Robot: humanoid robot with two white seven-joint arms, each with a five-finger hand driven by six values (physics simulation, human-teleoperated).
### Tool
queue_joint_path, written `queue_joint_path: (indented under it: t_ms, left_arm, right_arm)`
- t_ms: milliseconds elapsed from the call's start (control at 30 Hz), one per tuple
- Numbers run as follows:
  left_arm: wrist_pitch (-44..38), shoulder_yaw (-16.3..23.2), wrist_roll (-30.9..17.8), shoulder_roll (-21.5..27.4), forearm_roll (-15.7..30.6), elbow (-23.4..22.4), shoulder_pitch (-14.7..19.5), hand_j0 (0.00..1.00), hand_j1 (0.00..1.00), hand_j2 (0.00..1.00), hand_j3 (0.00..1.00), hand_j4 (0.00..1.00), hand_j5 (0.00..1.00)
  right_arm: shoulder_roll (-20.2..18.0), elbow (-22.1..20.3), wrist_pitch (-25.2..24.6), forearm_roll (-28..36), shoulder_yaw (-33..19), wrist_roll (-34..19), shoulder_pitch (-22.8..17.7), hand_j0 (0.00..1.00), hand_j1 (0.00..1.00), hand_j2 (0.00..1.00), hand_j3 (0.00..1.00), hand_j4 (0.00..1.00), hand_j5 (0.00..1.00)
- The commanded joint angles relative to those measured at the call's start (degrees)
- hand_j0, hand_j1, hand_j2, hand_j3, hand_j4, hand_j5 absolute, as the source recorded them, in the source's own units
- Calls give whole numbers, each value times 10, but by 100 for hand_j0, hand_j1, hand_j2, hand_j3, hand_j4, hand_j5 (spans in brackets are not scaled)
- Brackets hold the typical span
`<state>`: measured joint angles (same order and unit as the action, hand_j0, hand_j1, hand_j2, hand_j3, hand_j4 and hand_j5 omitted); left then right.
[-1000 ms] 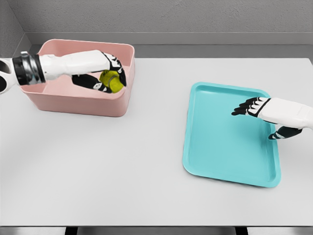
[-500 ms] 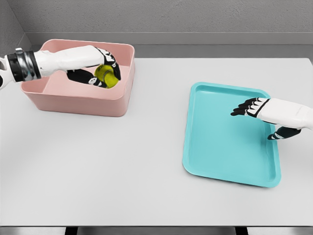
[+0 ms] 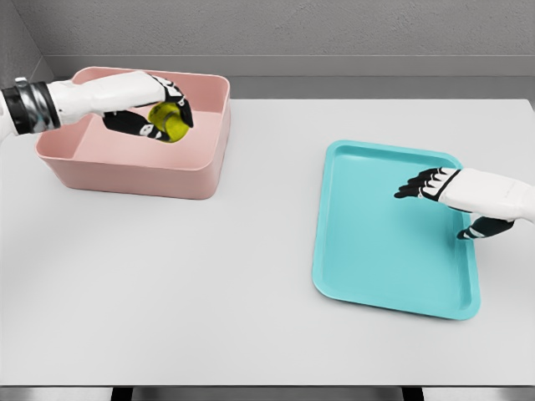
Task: Put the tennis from the blue tray into the pink basket with both arms
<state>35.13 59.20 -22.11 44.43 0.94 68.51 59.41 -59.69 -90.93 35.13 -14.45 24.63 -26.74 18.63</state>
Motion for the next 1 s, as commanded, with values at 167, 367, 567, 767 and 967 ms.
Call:
queue_joint_path:
  t_ms: [167, 367, 567, 767, 967]
  left_arm:
    - [-1, -4, 0, -29, -9, -48, 0, 51, 51, 51, 51, 51, 51]
    - [-1, -5, 0, -48, -9, -81, 1, 61, 61, 61, 61, 61, 61]
    - [-1, -36, 28, -39, -8, -81, -8, 100, 100, 100, 100, 100, 100]
    - [-1, -43, 62, -11, -2, -56, -29, 100, 100, 100, 100, 100, 100]
    - [-1, -86, 78, 48, 11, 13, -70, 100, 100, 100, 100, 100, 100]
  right_arm:
    - [0, 0, -1, 3, 0, 0, 0, 100, 100, 100, 100, 100, 100]
    - [6, 2, -1, 0, 0, 0, -1, 100, 100, 100, 100, 100, 100]
    - [11, 1, -1, -1, 0, 0, 0, 100, 100, 100, 100, 100, 100]
    - [42, 25, -1, -31, 9, -30, 33, 100, 100, 100, 100, 100, 100]
    - [59, 16, -1, -38, 19, -31, 29, 100, 100, 100, 100, 100, 100]
